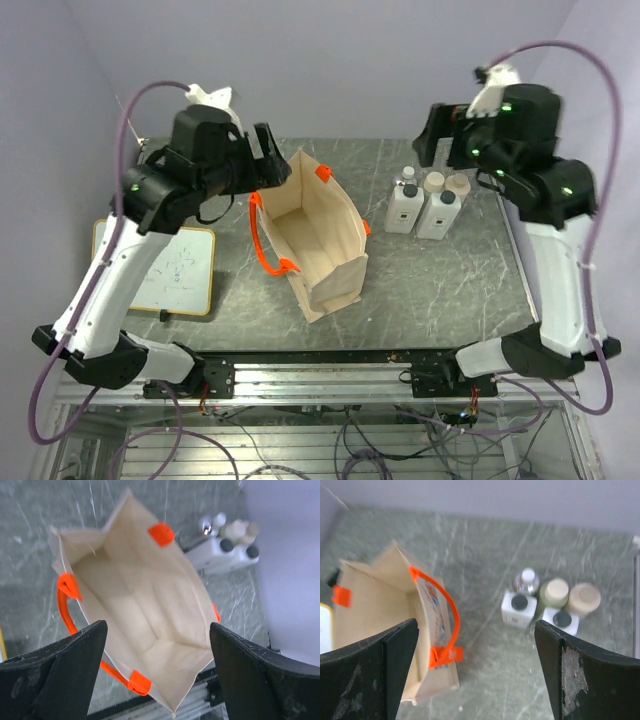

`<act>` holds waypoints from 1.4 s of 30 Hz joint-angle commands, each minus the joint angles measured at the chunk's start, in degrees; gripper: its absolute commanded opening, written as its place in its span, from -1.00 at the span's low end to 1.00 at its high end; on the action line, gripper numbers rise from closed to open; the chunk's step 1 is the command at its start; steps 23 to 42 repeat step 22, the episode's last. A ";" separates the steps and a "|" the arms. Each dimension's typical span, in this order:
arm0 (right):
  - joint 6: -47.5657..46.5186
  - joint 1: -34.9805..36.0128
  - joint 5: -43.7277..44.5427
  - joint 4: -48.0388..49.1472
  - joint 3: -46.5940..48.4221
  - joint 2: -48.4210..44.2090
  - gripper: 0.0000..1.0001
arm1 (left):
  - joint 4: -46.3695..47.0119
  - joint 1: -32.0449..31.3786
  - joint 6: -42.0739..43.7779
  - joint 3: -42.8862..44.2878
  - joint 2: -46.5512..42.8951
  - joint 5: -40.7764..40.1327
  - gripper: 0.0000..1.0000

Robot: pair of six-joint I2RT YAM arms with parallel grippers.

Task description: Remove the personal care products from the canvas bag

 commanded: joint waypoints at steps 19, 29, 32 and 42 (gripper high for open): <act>4.40 0.10 5.58 -1.59 7.55 -9.23 1.00 | -7.03 0.58 5.93 15.56 -7.95 -13.50 0.96; 4.57 0.10 6.48 -2.06 7.95 -8.91 1.00 | -7.09 0.53 5.97 15.73 -7.45 -13.41 0.96; 4.57 0.10 6.48 -2.06 7.95 -8.91 1.00 | -7.09 0.53 5.97 15.73 -7.45 -13.41 0.96; 4.57 0.10 6.48 -2.06 7.95 -8.91 1.00 | -7.09 0.53 5.97 15.73 -7.45 -13.41 0.96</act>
